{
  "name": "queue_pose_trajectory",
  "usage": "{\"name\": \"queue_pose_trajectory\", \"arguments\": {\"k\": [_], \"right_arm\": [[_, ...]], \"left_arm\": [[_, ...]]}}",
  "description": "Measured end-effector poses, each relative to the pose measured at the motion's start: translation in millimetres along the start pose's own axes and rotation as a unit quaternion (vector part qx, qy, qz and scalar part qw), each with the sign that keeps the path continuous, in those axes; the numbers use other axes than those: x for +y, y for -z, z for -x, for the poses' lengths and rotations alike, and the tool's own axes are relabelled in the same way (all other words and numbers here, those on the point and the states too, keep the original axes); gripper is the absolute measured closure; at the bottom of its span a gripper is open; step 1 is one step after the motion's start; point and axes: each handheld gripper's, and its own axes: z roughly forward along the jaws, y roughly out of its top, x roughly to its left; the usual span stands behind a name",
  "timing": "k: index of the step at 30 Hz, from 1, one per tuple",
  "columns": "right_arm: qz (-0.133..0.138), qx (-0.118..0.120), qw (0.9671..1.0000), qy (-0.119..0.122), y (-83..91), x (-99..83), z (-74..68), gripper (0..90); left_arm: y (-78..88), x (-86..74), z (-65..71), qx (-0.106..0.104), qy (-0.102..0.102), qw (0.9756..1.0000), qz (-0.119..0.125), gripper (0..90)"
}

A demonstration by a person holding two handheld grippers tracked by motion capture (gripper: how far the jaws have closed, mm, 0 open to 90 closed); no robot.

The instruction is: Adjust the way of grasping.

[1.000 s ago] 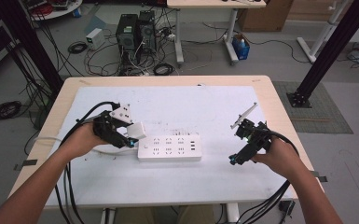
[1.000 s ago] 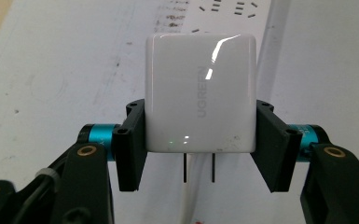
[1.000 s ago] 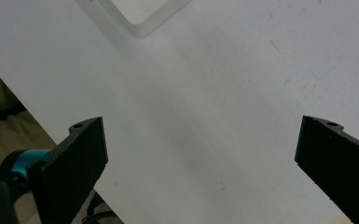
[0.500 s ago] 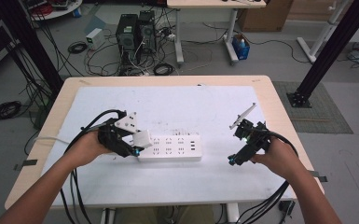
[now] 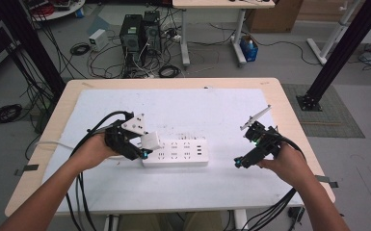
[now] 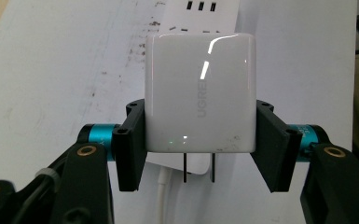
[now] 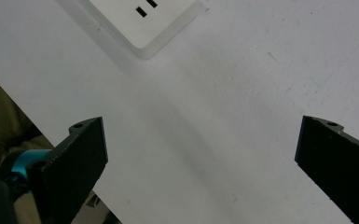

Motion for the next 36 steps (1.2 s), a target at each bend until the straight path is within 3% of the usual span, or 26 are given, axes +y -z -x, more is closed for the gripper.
{"name": "queue_pose_trajectory", "arguments": {"k": [5,12,16,19,24,29,33,36], "right_arm": [[0.025,0.012,0.9992,-0.030,-0.2,-1.1,1.0,1.6],[0.068,0.036,0.9941,-0.077,-6.5,-3.6,1.4,1.6],[0.094,0.059,0.9879,-0.108,-7.6,-2.6,-0.4,1.6],[0.115,0.089,0.9802,-0.135,-8.2,-2.2,-1.5,1.6],[0.127,0.121,0.9712,-0.161,-11.0,-0.7,-2.9,1.6],[0.128,0.131,0.9686,-0.168,-13.4,1.0,-3.5,1.6],[0.128,0.150,0.9630,-0.184,-15.7,2.4,-3.4,1.6],[0.132,0.169,0.9566,-0.197,-17.1,3.1,-3.0,1.6]], "left_arm": [[-4.2,1.8,-2.8,-0.006,-0.001,0.9999,0.010,42.7],[-13.2,3.2,-2.1,-0.015,0.002,0.9993,0.036,42.7],[-21.7,4.0,0.0,-0.023,-0.003,0.9989,0.041,42.7],[-26.3,5.3,0.8,-0.028,-0.006,0.9987,0.042,42.7],[-34.1,6.9,3.1,-0.034,-0.002,0.9981,0.051,42.7],[-38.7,9.5,4.4,-0.040,-0.004,0.9973,0.061,42.7],[-42.9,12.5,6.4,-0.042,-0.006,0.9966,0.070,42.7],[-46.2,16.0,7.6,-0.047,-0.005,0.9957,0.080,42.7]]}}
